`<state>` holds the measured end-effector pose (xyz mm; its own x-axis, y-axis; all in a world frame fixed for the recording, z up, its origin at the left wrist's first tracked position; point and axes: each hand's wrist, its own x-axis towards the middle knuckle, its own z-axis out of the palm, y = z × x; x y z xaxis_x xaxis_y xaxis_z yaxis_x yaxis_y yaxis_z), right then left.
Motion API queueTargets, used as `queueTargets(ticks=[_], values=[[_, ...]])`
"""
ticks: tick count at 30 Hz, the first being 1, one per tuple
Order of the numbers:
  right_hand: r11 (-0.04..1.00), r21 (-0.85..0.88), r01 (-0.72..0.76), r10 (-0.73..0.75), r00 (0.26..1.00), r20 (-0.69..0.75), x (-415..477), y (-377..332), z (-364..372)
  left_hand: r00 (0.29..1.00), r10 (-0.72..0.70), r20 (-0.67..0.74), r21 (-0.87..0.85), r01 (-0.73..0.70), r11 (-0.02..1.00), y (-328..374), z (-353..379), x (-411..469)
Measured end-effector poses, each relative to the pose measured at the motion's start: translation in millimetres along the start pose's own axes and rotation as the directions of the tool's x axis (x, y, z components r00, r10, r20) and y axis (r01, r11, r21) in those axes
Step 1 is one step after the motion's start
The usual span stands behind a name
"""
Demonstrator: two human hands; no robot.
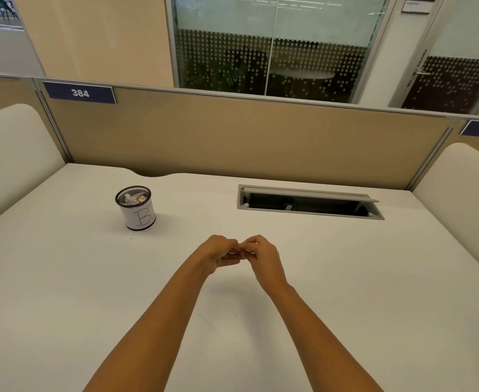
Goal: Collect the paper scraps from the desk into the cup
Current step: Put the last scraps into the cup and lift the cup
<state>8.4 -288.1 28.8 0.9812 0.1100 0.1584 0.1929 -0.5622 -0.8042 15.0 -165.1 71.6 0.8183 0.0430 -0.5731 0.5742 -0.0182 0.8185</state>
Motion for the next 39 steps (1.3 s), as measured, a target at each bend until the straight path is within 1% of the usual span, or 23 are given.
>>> queueTargets(ticks=[4, 6, 8, 9, 11, 12, 13, 14, 15, 16, 17, 18, 20, 23, 26, 29, 31, 33, 36, 38, 39], values=[[0.997, -0.075, 0.032, -0.033, 0.999, -0.008, 5, -9, 11, 1.0, -0.002, -0.021, -0.088, 0.001, 0.996, -3, -11, 1], [0.999, -0.045, 0.018, -0.019, 0.999, -0.027, 7, -13, 17, 0.999, 0.009, -0.043, -0.134, -0.015, 0.991, -6, -17, 2], [0.999, 0.023, -0.024, 0.025, 0.998, -0.056, 10, -19, 24, 0.998, 0.022, -0.061, -0.186, -0.033, 0.982, -9, -24, 2], [0.995, 0.084, -0.062, 0.067, 0.995, -0.069, 11, -22, 26, 0.997, 0.026, -0.07, -0.211, -0.04, 0.977, -10, -27, 1], [0.946, 0.282, -0.162, 0.193, 0.977, -0.086, 16, -28, 30, 0.995, 0.044, -0.09, -0.254, -0.065, 0.965, -11, -36, 1], [0.883, 0.415, -0.22, 0.275, 0.958, -0.076, 19, -32, 31, 0.993, 0.064, -0.098, -0.268, -0.088, 0.959, -11, -40, 0], [0.785, 0.551, -0.283, 0.362, 0.931, -0.038, 23, -36, 32, 0.99, 0.092, -0.108, -0.271, -0.118, 0.955, -10, -46, 1], [0.659, 0.669, -0.343, 0.44, 0.898, 0.027, 27, -41, 33, 0.984, 0.128, -0.124, -0.256, -0.156, 0.954, -9, -51, 1], [0.527, 0.754, -0.392, 0.491, 0.864, 0.107, 30, -46, 35, 0.974, 0.168, -0.149, -0.228, -0.199, 0.953, -9, -58, 3], [0.413, 0.806, -0.424, 0.513, 0.84, 0.179, 33, -51, 37, 0.961, 0.208, -0.181, -0.189, -0.242, 0.952, -8, -64, 4], [0.331, 0.834, -0.44, 0.516, 0.825, 0.23, 36, -55, 40, 0.945, 0.242, -0.22, -0.146, -0.278, 0.95, -8, -72, 7], [0.278, 0.849, -0.449, 0.513, 0.817, 0.264, 38, -60, 44, 0.925, 0.274, -0.262, -0.099, -0.308, 0.946, -8, -80, 8], [0.205, 0.866, -0.455, 0.498, 0.81, 0.308, 42, -69, 54, 0.87, 0.353, -0.345, 0.008, -0.373, 0.928, -9, -99, 13], [0.144, 0.88, -0.453, 0.476, 0.811, 0.34, 52, -82, 70, 0.753, 0.491, -0.439, 0.185, -0.459, 0.869, -9, -131, 20], [0.131, 0.886, -0.445, 0.459, 0.819, 0.344, 66, -96, 88, 0.662, 0.563, -0.494, 0.26, -0.506, 0.823, -6, -166, 30], [0.17, 0.876, -0.451, 0.45, 0.826, 0.338, 80, -111, 106, 0.604, 0.616, -0.506, 0.353, -0.507, 0.787, 0, -201, 43], [0.201, 0.874, -0.443, 0.441, 0.837, 0.323, 92, -121, 119, 0.588, 0.646, -0.486, 0.402, -0.506, 0.763, 5, -224, 53], [0.26, 0.863, -0.433, 0.429, 0.853, 0.298, 104, -132, 132, 0.6, 0.653, -0.463, 0.454, -0.472, 0.755, 8, -242, 65], [0.42, 0.806, -0.416, 0.413, 0.879, 0.239, 123, -146, 155, 0.635, 0.656, -0.407, 0.487, -0.457, 0.744, 12, -259, 81], [0.582, 0.721, -0.376, 0.391, 0.907, 0.158, 135, -153, 172, 0.653, 0.665, -0.363, 0.489, -0.473, 0.732, 12, -265, 90], [0.689, 0.639, -0.342, 0.366, 0.925, 0.101, 141, -155, 180, 0.661, 0.667, -0.343, 0.484, -0.485, 0.729, 11, -267, 94]])
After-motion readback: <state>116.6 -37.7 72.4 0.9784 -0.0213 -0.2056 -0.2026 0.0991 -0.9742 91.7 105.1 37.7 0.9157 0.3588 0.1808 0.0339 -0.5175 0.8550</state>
